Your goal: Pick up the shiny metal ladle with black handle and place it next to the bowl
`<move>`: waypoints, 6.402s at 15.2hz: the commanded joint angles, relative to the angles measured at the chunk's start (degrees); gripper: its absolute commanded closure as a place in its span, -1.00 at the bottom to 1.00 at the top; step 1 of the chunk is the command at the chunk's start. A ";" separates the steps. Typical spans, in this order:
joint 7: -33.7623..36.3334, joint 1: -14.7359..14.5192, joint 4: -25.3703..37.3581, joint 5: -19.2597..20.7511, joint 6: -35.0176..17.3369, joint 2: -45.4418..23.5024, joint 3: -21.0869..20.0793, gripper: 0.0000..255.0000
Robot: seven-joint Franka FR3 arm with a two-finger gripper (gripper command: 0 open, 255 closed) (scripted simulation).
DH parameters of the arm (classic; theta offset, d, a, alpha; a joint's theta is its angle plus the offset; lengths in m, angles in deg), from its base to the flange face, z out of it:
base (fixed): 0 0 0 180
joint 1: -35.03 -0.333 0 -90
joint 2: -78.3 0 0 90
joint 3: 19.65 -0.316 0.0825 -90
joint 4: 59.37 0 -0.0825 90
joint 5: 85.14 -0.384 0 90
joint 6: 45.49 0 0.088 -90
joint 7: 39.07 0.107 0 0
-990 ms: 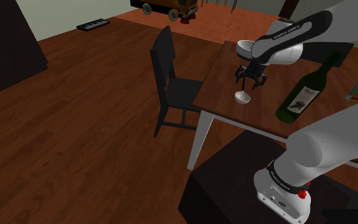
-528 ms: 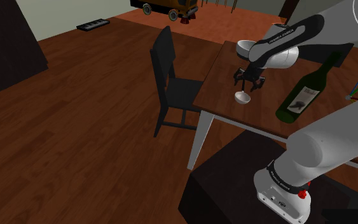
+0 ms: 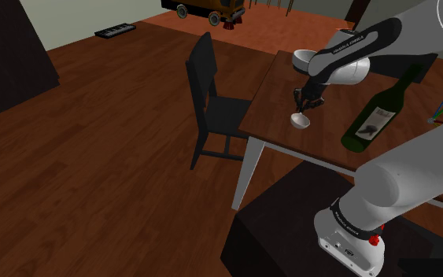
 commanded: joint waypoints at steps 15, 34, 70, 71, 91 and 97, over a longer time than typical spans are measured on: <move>1.22 0.42 3.21 1.34 8.84 5.61 -0.71 1.00; 2.21 0.65 12.83 2.01 24.84 12.05 -1.79 1.00; -24.29 7.10 33.43 -11.17 15.34 -20.47 10.64 1.00; -24.52 7.15 33.10 -11.45 14.67 -20.85 10.57 1.00; -26.28 7.60 31.10 -13.69 10.04 -23.83 9.93 -1.00; -24.12 7.03 32.49 -10.41 15.86 -18.88 10.96 -1.00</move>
